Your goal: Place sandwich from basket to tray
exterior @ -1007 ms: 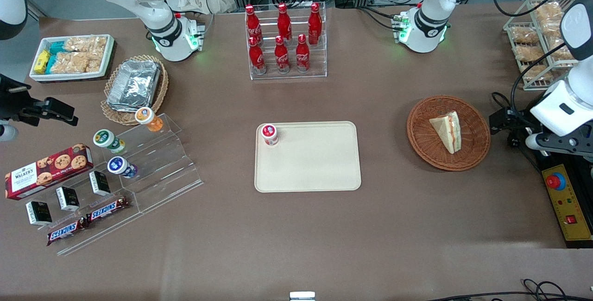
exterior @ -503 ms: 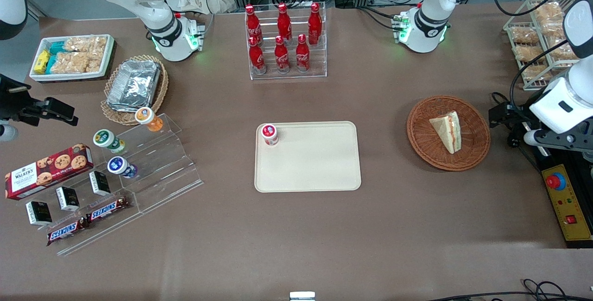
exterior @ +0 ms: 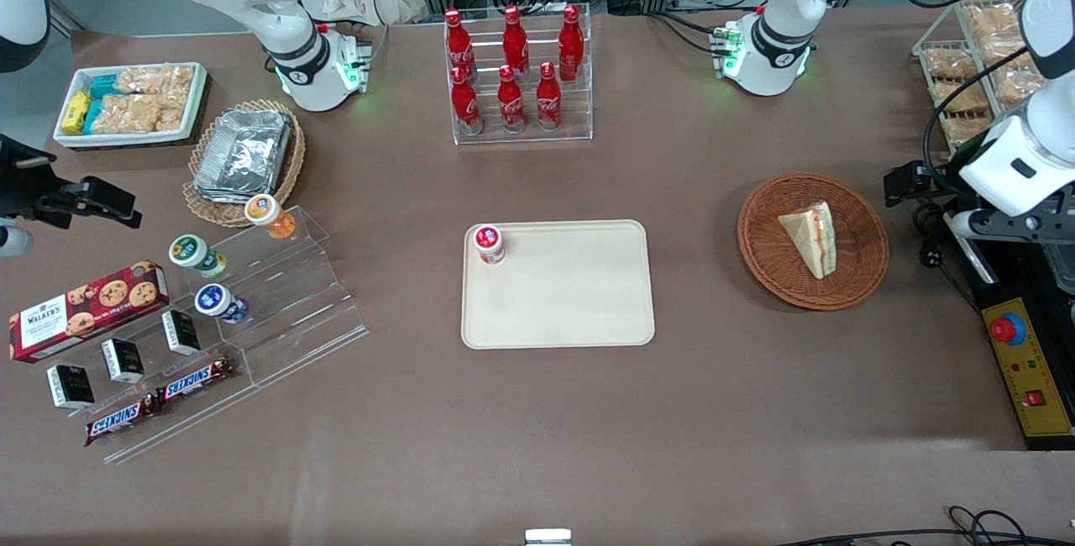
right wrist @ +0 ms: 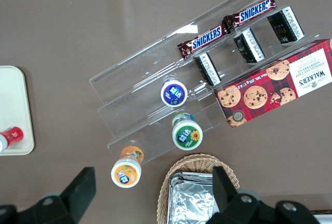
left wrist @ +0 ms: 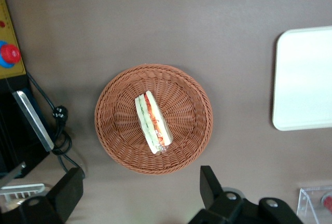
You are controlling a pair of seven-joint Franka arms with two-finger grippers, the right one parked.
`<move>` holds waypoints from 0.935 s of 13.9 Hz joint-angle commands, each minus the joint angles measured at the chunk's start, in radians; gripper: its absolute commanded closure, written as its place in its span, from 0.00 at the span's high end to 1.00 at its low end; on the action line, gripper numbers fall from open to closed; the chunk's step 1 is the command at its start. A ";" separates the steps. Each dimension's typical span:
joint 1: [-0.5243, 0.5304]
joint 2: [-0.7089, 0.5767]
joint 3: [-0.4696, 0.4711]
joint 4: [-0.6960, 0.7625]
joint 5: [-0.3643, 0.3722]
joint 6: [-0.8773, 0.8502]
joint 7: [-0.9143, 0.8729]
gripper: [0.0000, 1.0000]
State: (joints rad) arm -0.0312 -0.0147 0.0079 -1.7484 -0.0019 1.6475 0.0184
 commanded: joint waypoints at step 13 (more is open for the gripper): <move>0.036 -0.104 0.000 -0.638 0.014 0.506 -0.310 1.00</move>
State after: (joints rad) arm -0.0035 -0.1254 0.0111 -2.3313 -0.0011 2.0879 -0.2573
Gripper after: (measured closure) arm 0.000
